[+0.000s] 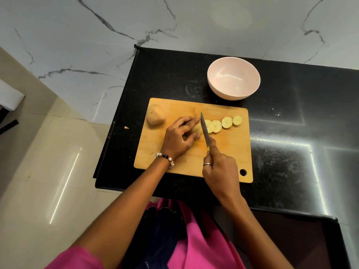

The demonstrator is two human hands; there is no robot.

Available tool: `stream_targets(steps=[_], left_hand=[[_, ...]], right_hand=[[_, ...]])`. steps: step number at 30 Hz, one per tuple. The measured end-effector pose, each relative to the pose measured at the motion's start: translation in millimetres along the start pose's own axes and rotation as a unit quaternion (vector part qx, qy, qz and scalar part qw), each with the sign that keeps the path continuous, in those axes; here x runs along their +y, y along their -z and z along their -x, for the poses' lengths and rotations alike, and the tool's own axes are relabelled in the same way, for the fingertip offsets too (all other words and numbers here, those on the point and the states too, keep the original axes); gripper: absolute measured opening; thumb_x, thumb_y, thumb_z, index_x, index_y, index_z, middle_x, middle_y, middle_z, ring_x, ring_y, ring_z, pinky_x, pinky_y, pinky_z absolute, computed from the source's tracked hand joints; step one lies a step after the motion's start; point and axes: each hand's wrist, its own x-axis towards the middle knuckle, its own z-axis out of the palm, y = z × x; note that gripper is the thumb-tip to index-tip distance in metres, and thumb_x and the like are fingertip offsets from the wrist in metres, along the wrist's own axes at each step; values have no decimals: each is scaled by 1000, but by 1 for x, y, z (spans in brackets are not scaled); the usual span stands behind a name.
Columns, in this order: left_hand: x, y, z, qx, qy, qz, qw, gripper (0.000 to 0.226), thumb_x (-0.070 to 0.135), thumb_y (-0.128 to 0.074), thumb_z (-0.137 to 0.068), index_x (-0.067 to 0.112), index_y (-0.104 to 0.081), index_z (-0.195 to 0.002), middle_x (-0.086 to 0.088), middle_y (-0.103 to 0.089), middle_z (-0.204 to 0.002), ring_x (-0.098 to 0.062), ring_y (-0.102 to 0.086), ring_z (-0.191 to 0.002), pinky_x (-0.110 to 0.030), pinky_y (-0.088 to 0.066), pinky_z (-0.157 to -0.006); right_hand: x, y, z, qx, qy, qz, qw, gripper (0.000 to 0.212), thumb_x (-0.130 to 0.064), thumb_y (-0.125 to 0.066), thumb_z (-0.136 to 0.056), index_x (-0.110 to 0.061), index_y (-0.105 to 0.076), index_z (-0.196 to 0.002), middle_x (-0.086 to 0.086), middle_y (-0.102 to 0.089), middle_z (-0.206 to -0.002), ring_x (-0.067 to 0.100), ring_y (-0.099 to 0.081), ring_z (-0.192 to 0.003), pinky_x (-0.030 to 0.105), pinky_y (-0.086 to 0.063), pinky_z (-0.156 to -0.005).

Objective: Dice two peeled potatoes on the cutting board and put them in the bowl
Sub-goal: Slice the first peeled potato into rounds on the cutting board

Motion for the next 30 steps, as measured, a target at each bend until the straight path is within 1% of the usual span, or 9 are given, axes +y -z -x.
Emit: stream_targets(steps=[2, 4, 7, 12, 15, 18, 20, 26, 30], left_hand=[[-1, 0, 0, 8, 2, -1, 1000, 47, 20, -73, -79, 10, -62, -123, -5, -61, -121, -10, -56, -109, -13, -45, -92], [-1, 0, 0, 16, 4, -1, 1000, 46, 21, -74, -78, 10, -63, -122, -6, -63, -119, -9, -56, -108, -10, -43, -92], [0, -1, -1, 23, 6, 4, 1000, 46, 21, -74, -77, 9, -64, -121, -6, -64, -118, -10, -57, -108, -13, -44, -93], [0, -2, -1, 39, -9, -5, 999, 43, 13, -72, -77, 8, -65, -118, -7, -65, -115, -13, -60, -105, -15, -45, -93], [2, -3, 1, 44, -7, -3, 999, 42, 13, -73, -76, 8, -66, -117, -8, -65, -114, -11, -59, -106, -15, -45, -93], [2, -3, 0, 48, 2, -4, 999, 43, 15, -74, -76, 9, -66, -117, -7, -65, -115, -10, -58, -106, -16, -46, -92], [2, -2, 0, 43, 8, 1, 999, 43, 15, -75, -76, 9, -66, -118, -6, -65, -117, -10, -58, -107, -18, -47, -93], [3, -1, 2, 38, 20, 4, 999, 45, 16, -76, -76, 10, -65, -119, -4, -64, -118, -10, -58, -109, -16, -46, -93], [5, -1, 1, 42, 17, 1, 999, 44, 17, -76, -77, 10, -65, -119, -5, -64, -117, -9, -58, -107, -15, -46, -93]], right_hand=[[-1, 0, -1, -14, 1, 15, 1000, 53, -13, -43, -95, -10, -31, -147, 12, -63, -70, 28, -54, -60, 34, -34, -52], [-4, -2, -2, -33, 10, 61, 998, 57, -15, -40, -95, -11, -23, -149, 13, -63, -75, 31, -56, -65, 35, -37, -54], [-8, -5, -10, -41, 19, 145, 988, 62, -17, -37, -95, -11, -13, -151, 13, -61, -84, 32, -57, -71, 34, -36, -56], [-16, -12, -27, -68, 19, 243, 968, 60, -16, -34, -98, -10, -8, -152, 15, -61, -96, 33, -61, -81, 34, -36, -58], [-12, -14, -17, -76, 10, 241, 967, 62, -13, -35, -97, -9, -6, -151, 16, -61, -95, 35, -60, -79, 34, -36, -57], [-6, -19, 9, -121, 17, 236, 964, 64, -13, -31, -97, -8, 4, -150, 15, -59, -100, 33, -60, -81, 34, -35, -59], [-1, -21, 16, -130, 16, 237, 963, 65, -14, -30, -97, -8, 7, -150, 15, -58, -102, 33, -60, -82, 35, -36, -61], [15, -16, -7, -102, 21, 210, 972, 61, -22, -32, -99, -19, -3, -152, 15, -59, -104, 35, -59, -85, 35, -36, -62], [28, -7, -9, -80, 34, 177, 980, 60, -23, -37, -98, -20, -12, -152, 17, -60, -96, 38, -58, -79, 35, -34, -59]])
